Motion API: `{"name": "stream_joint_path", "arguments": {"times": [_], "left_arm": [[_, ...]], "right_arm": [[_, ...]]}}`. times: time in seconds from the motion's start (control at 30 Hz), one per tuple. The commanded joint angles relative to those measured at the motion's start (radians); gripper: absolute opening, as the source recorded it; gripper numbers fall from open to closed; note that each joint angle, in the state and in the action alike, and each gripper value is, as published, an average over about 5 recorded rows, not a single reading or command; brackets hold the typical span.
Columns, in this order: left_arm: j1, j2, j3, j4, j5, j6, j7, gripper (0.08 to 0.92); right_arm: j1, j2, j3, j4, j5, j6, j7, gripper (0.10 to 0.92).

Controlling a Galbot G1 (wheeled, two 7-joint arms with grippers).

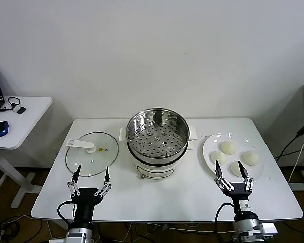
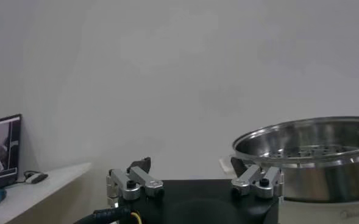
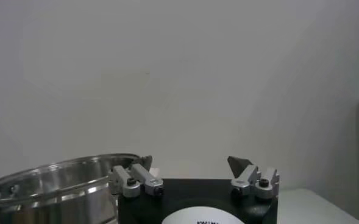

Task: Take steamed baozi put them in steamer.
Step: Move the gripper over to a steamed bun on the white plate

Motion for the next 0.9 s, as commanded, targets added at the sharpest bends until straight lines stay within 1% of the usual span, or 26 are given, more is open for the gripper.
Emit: {"name": "stream_joint_path", "arguments": {"times": [0.03, 0.13, 0.3, 0.37, 0.5, 0.63, 0.77, 0.9], "left_arm": [[0.002, -0.031, 0.005, 0.0, 0.002, -0.001, 0.0, 0.823], [0.002, -0.028, 0.008, 0.0, 0.003, -0.001, 0.0, 0.823], [0.002, -0.027, 0.015, 0.0, 0.006, -0.004, 0.0, 0.823], [0.003, -0.027, 0.016, 0.0, 0.007, -0.006, -0.001, 0.823], [0.006, -0.027, 0.017, 0.0, 0.009, -0.008, -0.002, 0.823], [0.007, -0.027, 0.016, 0.0, 0.008, -0.009, -0.003, 0.823], [0.007, -0.026, 0.017, 0.0, 0.005, -0.01, -0.003, 0.823], [0.007, -0.025, 0.019, 0.001, 0.002, -0.011, -0.004, 0.823]], "right_arm": [[0.085, -0.035, 0.061, 0.003, -0.014, -0.169, 0.031, 0.823], [0.156, -0.071, 0.093, -0.004, -0.015, -0.263, 0.028, 0.823], [0.298, -0.175, 0.115, -0.031, -0.046, -0.426, 0.025, 0.823], [0.337, -0.221, 0.113, -0.049, -0.09, -0.487, 0.006, 0.823], [0.371, -0.311, 0.096, -0.095, -0.225, -0.577, -0.068, 0.823], [0.391, -0.426, 0.077, -0.145, -0.324, -0.618, -0.177, 0.823], [0.455, -0.556, 0.045, -0.223, -0.352, -0.624, -0.263, 0.823], [0.559, -0.675, -0.031, -0.311, -0.351, -0.631, -0.345, 0.823]]}}
